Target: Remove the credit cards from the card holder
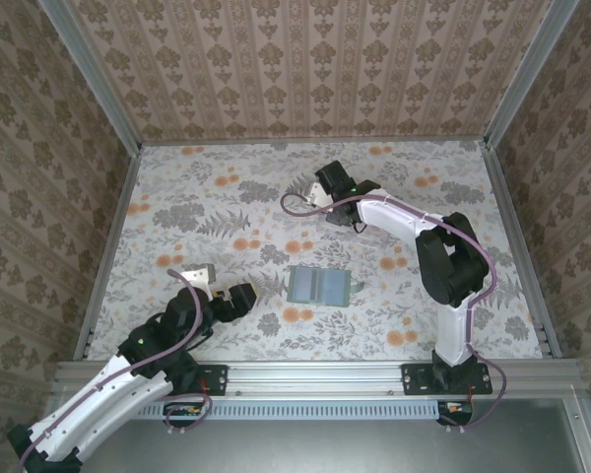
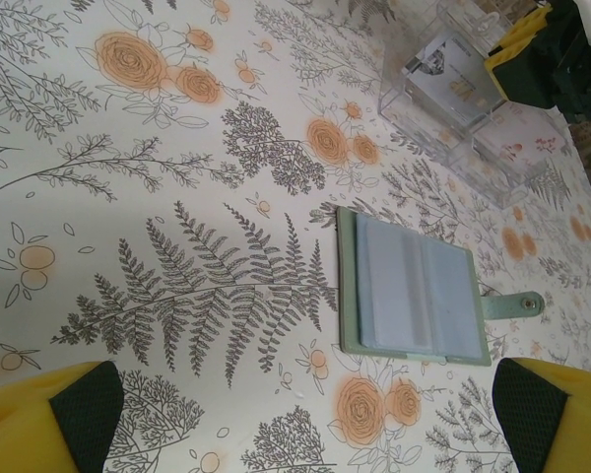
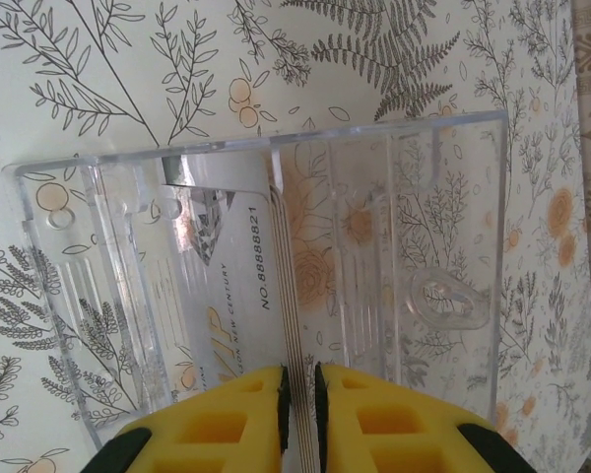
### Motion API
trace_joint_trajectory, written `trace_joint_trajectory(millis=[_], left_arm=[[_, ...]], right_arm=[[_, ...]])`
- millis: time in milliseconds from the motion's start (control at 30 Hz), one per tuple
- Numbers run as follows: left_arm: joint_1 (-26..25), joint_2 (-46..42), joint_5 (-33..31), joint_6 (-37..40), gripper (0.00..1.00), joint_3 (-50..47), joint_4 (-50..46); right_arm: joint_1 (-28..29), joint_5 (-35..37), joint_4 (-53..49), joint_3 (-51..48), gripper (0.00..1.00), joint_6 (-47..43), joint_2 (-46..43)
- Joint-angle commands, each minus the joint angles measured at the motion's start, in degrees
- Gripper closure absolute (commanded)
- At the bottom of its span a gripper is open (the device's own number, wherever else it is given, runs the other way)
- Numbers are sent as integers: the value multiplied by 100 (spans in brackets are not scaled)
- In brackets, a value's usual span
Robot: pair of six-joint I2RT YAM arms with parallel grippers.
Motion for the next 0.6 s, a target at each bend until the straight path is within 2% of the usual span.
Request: trace_joint_trajectory(millis=[0, 167, 300, 367, 567], left_arm=[[42, -3, 45, -73, 0, -69, 13], [48, 3, 45, -59, 0, -72, 30], [51, 52, 71, -55, 0, -73, 60], [51, 121, 84, -55, 0, -75, 115], [65, 775, 227, -57, 0, -6, 573]], right_arm=[[-24, 190, 78, 107, 81, 91, 94], [-22, 122, 86, 67, 81, 346, -164], [19, 49, 161, -161, 80, 881, -666], [32, -120, 221, -364, 80, 1325, -1036], [33, -746, 552, -1365, 79, 3554, -2212]])
